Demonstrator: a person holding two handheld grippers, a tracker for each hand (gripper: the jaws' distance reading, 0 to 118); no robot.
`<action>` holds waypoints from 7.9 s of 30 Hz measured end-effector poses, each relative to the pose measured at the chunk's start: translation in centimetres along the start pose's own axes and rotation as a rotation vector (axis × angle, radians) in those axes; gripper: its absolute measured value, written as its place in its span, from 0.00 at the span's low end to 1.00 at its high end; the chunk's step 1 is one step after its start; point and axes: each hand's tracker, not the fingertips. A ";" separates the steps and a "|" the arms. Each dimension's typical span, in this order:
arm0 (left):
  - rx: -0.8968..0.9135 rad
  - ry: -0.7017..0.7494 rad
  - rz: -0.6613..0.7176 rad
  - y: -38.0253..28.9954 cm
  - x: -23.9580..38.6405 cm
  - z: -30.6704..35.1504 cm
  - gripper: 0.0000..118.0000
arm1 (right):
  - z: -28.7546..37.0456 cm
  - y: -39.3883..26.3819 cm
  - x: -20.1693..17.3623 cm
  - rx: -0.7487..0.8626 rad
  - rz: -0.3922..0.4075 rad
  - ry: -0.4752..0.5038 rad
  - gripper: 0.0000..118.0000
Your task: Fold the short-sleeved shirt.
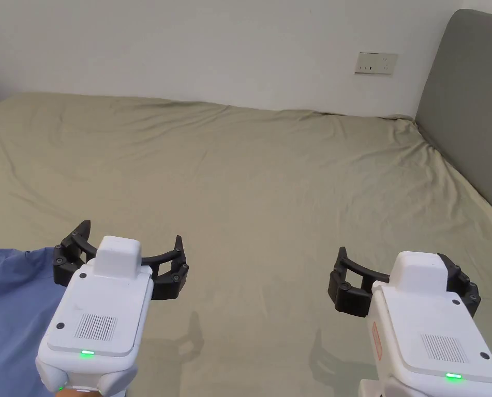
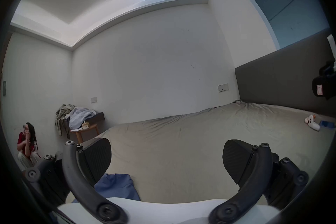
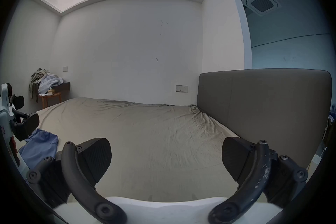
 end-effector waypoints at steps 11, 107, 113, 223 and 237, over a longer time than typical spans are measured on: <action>0.011 0.004 0.056 0.7 -0.6 0.2 1.00 | 0.3 0.4 -0.1 0.003 -0.003 0.007 1.00; -0.766 0.176 0.309 -10.5 -24.7 -2.1 0.99 | -2.6 2.0 -23.6 0.027 0.094 0.589 0.01; -0.999 0.133 0.335 -15.0 -22.2 -7.1 0.81 | -4.3 0.9 -21.6 -0.011 0.115 0.525 0.01; -0.937 -0.370 0.317 -6.4 3.1 -9.4 0.00 | -1.5 1.1 3.8 0.005 0.006 0.027 0.01; -1.007 -0.303 0.118 -11.4 8.4 -8.6 0.46 | -4.1 -1.7 5.2 -0.081 -0.008 0.007 0.01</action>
